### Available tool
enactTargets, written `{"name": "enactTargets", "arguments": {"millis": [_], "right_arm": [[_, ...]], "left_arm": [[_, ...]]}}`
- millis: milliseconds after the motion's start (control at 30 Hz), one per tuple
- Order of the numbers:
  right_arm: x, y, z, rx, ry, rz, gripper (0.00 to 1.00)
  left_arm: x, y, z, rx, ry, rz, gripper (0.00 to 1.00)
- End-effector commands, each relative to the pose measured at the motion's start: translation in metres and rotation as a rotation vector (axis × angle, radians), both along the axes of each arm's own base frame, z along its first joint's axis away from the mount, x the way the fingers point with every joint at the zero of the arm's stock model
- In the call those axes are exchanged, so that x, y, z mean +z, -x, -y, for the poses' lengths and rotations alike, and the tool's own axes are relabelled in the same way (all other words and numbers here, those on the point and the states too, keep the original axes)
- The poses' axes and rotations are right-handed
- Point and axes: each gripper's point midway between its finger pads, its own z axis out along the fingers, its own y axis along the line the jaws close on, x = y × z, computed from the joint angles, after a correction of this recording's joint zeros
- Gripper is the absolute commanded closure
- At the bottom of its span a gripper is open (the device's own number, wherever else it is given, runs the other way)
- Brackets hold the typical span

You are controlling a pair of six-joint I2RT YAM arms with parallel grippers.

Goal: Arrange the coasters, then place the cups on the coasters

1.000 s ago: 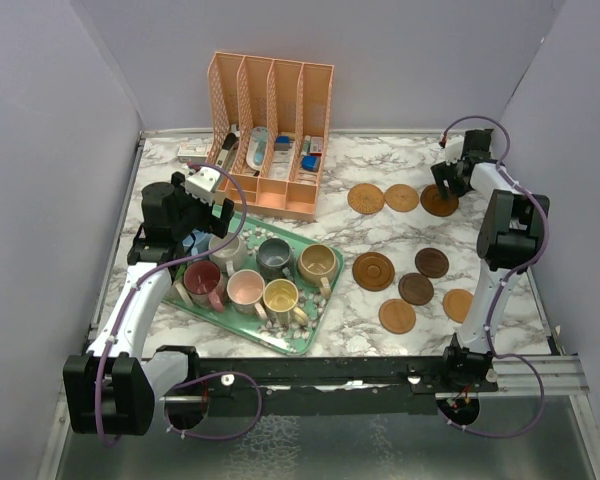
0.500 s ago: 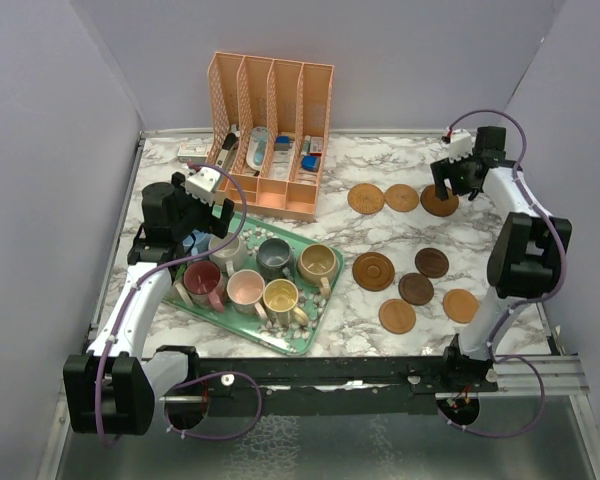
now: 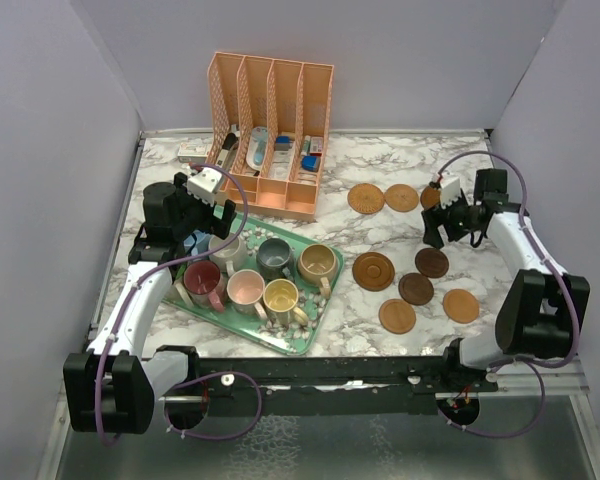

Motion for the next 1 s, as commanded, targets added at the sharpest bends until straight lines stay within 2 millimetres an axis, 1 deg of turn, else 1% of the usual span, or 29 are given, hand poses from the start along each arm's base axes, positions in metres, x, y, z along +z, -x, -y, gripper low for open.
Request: {"name": "enactTargets", "arguments": {"millis": [0, 333, 500, 600, 767, 967], "right_arm": [[0.007, 0.018, -0.047, 0.158, -0.103, 0.029, 0.22], [-0.011, 0.032, -0.115, 0.326, -0.069, 0.047, 0.26], [-0.020, 0.036, -0.135, 0.367, -0.041, 0.050, 0.26], [-0.030, 0.036, -0.140, 0.368, -0.010, 0.041, 0.27], [-0.047, 0.033, -0.139, 0.340, 0.055, 0.015, 0.29], [-0.060, 0.033, -0.135, 0.328, 0.102, -0.011, 0.30]], "left_arm": [[0.001, 0.001, 0.008, -0.035, 0.021, 0.009, 0.01], [0.002, 0.002, 0.007, -0.034, 0.019, 0.011, 0.01], [0.001, 0.002, 0.006, -0.030, 0.013, 0.012, 0.01], [0.000, 0.002, 0.006, -0.032, 0.012, 0.011, 0.01], [0.001, 0.002, 0.006, -0.033, 0.011, 0.013, 0.01], [-0.001, 0.002, 0.007, -0.037, 0.011, 0.008, 0.01]]}}
